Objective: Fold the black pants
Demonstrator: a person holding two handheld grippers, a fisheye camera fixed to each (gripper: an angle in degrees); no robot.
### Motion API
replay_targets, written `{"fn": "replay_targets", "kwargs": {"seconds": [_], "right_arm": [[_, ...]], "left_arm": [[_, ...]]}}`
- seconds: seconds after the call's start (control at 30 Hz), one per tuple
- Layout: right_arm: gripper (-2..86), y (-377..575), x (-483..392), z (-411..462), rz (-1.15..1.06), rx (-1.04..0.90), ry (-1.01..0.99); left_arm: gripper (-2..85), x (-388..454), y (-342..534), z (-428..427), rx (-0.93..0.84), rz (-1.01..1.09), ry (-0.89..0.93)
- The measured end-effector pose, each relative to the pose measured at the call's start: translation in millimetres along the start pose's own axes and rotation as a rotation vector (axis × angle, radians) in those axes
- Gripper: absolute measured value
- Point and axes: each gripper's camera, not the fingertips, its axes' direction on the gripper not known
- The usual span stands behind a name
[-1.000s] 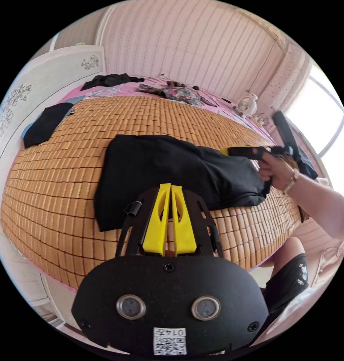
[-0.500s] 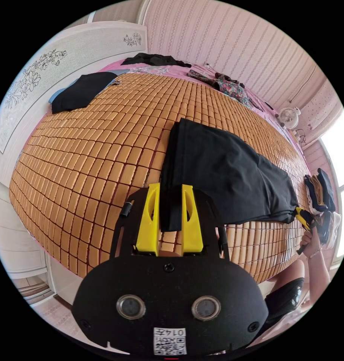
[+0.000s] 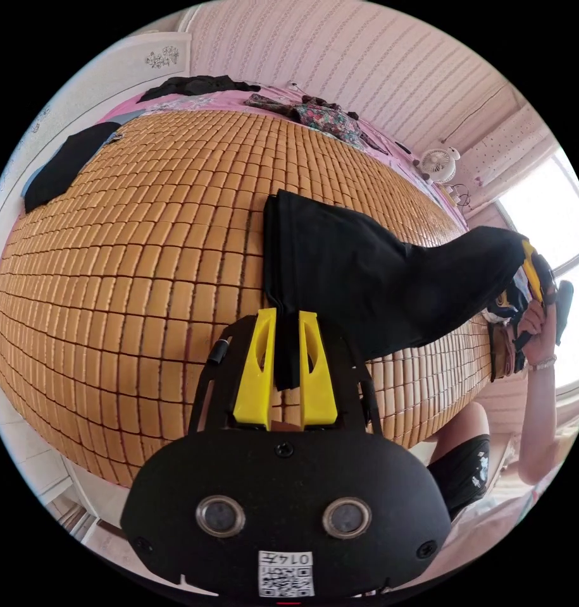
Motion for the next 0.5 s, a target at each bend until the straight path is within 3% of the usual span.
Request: {"fn": "replay_targets", "kwargs": {"seconds": [0.13, 0.27, 0.4, 0.5], "right_arm": [[6.5, 4, -82, 90, -0.134, -0.219, -0.102], [7.6, 50, -86, 147, -0.115, -0.478, 0.059], [8.6, 64, -61, 113, -0.029, -0.37, 0.021], [9.3, 64, -31, 87, 0.065, -0.298, 0.131]], "left_arm": [[5.2, -9, 10, 7, 0.024, -0.117, 0.151], [4.7, -32, 25, -12, 0.077, -0.171, 0.113], [5.3, -51, 27, -21, 0.1, -0.154, 0.072], [6.0, -51, 8, -11, 0.116, -0.144, 0.121]]}}
